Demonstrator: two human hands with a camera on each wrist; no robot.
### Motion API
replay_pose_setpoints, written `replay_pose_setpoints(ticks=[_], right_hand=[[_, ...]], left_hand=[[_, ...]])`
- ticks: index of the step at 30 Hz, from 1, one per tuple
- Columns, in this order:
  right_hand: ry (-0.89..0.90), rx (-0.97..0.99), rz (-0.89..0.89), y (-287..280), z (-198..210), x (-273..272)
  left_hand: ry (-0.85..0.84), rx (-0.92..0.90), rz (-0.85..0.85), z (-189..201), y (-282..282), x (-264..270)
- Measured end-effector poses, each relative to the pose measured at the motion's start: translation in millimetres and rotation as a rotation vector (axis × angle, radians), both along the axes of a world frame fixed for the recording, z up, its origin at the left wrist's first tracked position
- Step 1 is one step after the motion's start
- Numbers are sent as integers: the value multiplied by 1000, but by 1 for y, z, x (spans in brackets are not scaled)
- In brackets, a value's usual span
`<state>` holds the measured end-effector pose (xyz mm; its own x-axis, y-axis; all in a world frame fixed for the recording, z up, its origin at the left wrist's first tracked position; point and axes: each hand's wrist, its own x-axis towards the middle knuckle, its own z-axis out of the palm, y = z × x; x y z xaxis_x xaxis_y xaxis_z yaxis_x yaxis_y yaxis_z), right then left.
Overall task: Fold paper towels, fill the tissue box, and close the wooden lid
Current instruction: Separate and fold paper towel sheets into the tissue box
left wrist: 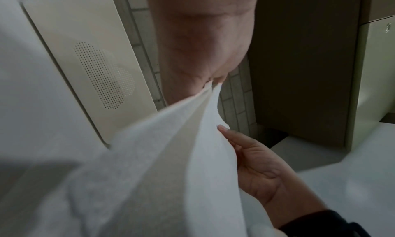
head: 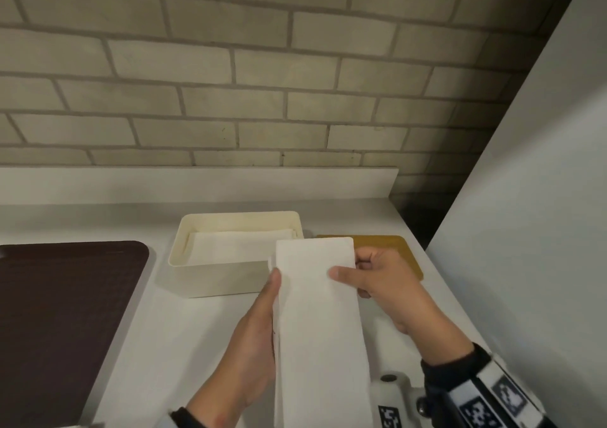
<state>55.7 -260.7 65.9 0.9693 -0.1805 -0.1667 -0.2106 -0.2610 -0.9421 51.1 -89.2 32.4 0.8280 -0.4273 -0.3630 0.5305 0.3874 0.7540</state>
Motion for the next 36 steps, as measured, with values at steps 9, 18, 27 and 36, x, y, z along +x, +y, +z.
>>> replay_pose_setpoints(ticks=[9, 18, 27, 36], right_hand=[[24, -433, -67, -65, -21, -2], [59, -956, 679, -53, -86, -21], [-36, -1269, 966, -39, -83, -33], [89, -1147, 913, -47, -76, -46]], left_hand=[[21, 26, 194, -20, 35, 5], [-10, 40, 294, -18, 53, 6], [-22, 56, 254, -15, 50, -1], [2, 65, 209, -18, 39, -4]])
